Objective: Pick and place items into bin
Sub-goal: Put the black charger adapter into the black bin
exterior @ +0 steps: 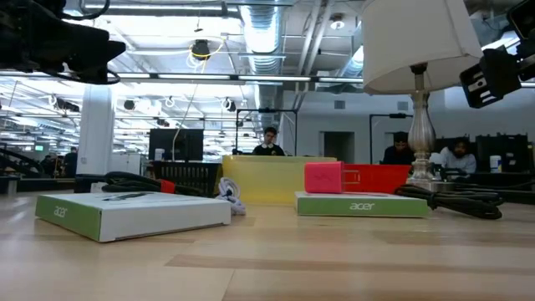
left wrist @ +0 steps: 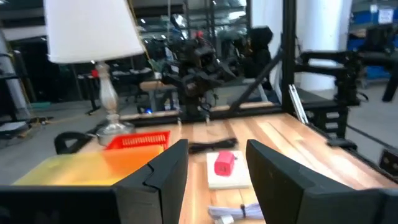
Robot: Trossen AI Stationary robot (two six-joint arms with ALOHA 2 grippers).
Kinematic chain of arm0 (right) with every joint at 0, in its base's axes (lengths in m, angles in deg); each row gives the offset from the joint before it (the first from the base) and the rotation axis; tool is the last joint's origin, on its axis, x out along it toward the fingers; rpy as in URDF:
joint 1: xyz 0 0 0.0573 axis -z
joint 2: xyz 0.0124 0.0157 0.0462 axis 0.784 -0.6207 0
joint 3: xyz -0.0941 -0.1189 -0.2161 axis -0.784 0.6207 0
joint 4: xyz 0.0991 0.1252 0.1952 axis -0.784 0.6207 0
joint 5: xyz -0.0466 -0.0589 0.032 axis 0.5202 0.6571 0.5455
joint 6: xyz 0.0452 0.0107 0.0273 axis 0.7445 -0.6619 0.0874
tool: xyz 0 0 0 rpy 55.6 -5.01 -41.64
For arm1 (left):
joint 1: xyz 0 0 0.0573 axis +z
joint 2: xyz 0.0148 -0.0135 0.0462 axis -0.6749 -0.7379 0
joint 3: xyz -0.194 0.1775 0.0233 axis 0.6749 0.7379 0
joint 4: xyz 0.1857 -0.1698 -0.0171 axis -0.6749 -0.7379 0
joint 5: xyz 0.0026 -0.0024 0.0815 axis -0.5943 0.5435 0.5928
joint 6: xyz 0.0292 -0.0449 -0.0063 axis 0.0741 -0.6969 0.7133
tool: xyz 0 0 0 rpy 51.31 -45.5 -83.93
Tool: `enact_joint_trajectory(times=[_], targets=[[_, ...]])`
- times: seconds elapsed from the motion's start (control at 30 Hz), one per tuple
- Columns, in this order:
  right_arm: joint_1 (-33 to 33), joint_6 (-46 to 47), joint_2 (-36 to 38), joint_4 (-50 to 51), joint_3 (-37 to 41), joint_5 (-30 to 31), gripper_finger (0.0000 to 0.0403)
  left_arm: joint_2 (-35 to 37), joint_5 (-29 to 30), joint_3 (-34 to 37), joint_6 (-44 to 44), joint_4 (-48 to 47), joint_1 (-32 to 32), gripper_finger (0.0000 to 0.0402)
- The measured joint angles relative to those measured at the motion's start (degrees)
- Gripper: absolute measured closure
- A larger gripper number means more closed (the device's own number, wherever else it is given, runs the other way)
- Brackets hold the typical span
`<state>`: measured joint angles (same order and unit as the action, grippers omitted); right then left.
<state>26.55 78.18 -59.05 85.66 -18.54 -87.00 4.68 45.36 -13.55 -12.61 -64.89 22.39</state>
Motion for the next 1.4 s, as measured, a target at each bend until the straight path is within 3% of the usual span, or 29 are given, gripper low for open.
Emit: enact_joint_trajectory(times=[0.27,0.53,0.67,0.97,1.2,1.4], targets=[[0.0,0.0,0.0,0.0,0.0,0.0,0.0184,0.0,15.8,-3.8,3.1,-0.4,0.0,0.0243],[0.0,0.0,0.0,0.0,0.0,0.0,0.0184,-5.4,22.4,-11.8,-1.1,-9.2,0.0,0.0243],[0.0,0.0,0.0,0.0,0.0,0.0,0.0184,-11.4,22.6,-15.5,-6.9,-11.1,0.0,0.0243],[0.0,0.0,0.0,0.0,0.0,0.0,0.0184,-28.1,22.3,-25.3,-27.2,-27.4,0.0,0.0243],[0.0,0.0,0.0,0.0,0.0,0.0,0.0184,-35.1,15.8,-30.4,-33.4,-34.2,0.0,0.0243],[0.0,0.0,0.0,0.0,0.0,0.0,0.0184,-37.8,16.9,-32.6,-41.8,-43.0,0.0,0.0243]])
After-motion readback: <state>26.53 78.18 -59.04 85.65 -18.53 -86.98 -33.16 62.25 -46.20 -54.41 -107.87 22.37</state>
